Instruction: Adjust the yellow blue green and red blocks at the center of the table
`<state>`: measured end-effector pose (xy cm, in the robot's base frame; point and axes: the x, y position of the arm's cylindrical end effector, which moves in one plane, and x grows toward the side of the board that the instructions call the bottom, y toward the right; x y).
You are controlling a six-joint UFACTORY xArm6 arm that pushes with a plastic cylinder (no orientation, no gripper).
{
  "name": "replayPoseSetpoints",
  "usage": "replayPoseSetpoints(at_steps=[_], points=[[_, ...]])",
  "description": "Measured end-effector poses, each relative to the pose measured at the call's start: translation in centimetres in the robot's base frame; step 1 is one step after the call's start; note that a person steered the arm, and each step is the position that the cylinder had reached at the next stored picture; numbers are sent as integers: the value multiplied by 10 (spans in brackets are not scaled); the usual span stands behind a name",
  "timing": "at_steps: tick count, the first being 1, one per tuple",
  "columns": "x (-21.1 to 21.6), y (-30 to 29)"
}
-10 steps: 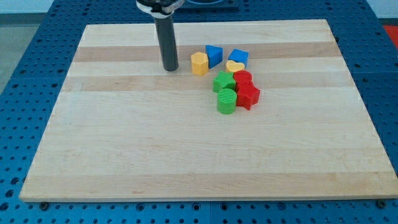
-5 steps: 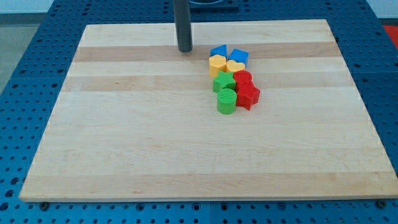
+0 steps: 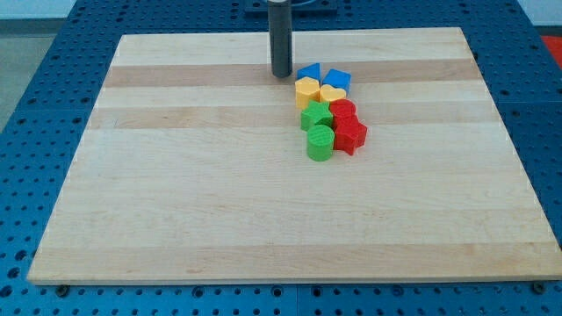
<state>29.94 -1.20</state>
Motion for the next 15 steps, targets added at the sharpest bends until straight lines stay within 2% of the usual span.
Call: replayPoseSetpoints(at_steps=[2,3,4,5,6,7,8,9,12,13,14,15], points=[[29,15],[22,16],[-16,15],[-36,38],[-25,106],[26,189],[92,233],[153,215],[179,41],[178,25],[178,45],[179,89]])
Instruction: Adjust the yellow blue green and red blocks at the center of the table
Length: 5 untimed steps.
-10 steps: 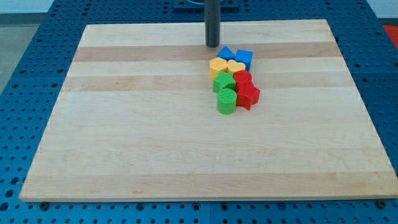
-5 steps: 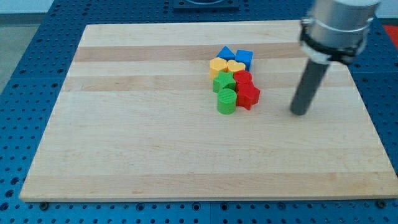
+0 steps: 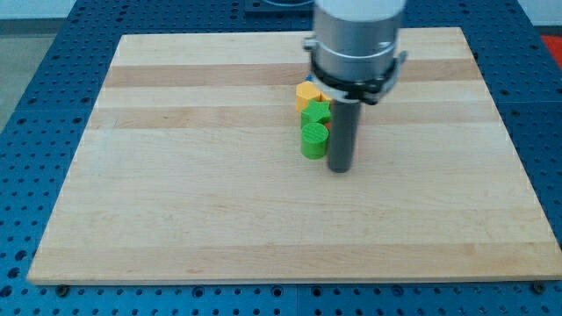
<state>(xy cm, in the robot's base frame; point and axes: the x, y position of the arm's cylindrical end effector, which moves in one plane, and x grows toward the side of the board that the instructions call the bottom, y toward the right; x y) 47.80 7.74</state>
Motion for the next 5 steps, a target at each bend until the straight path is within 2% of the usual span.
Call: replayPoseSetpoints(at_steps=[1,4,5], points=[[0,44],[1,-17],[-11,4]])
